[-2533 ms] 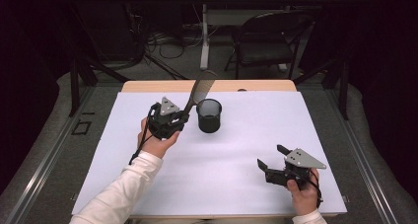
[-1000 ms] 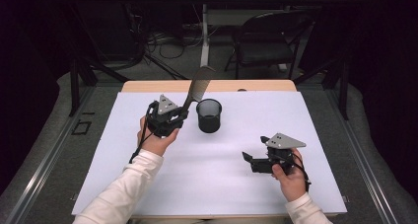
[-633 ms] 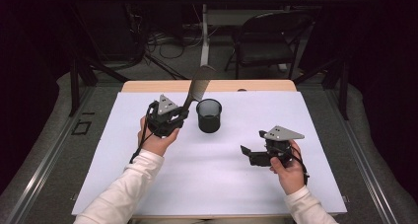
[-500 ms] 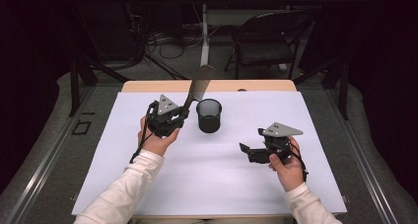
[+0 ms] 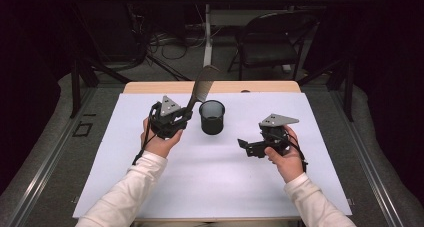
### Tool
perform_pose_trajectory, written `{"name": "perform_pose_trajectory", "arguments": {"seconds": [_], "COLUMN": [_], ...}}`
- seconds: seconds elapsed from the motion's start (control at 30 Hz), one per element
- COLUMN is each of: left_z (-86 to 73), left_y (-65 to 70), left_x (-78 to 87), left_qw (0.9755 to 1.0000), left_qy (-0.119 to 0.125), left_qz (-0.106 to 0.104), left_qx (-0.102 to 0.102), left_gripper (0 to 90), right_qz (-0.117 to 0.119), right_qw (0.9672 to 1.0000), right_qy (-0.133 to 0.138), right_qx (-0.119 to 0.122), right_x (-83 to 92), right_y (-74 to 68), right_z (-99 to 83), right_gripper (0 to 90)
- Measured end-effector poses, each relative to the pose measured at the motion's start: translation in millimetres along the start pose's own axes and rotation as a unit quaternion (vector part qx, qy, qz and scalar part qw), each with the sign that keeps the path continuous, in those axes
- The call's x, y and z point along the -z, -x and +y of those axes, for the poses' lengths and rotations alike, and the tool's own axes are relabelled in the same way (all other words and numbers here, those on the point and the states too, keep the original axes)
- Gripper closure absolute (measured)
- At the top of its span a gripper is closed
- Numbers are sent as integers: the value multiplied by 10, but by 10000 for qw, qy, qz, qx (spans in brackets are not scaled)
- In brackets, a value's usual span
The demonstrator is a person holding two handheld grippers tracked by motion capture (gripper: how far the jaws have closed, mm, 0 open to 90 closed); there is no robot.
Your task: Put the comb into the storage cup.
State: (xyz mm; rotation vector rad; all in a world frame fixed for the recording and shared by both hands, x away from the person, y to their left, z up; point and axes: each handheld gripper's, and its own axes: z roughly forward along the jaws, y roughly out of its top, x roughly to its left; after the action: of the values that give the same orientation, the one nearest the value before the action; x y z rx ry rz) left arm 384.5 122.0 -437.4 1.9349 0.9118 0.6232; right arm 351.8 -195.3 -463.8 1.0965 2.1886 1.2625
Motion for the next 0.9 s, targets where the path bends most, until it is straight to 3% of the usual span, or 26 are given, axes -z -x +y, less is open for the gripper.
{"name": "perform_pose_trajectory", "arguments": {"seconds": [0.37,0.6,0.9], "left_z": [5,14,15], "left_y": [8,24,45], "left_x": [-10,-25,-42], "left_qw": [10000,9999,9999], "left_qy": [34,79,113], "left_qz": [-10,-36,-56], "left_qx": [24,51,74], "left_gripper": [727,727,727], "right_qz": [5,-58,73], "right_qw": [10000,9998,9996], "right_qy": [-54,-113,-40], "right_qx": [8,-119,-262], "right_x": [-78,-145,-211], "right_y": [40,56,49], "right_z": [134,269,436], "right_gripper": [2,2,5]}}
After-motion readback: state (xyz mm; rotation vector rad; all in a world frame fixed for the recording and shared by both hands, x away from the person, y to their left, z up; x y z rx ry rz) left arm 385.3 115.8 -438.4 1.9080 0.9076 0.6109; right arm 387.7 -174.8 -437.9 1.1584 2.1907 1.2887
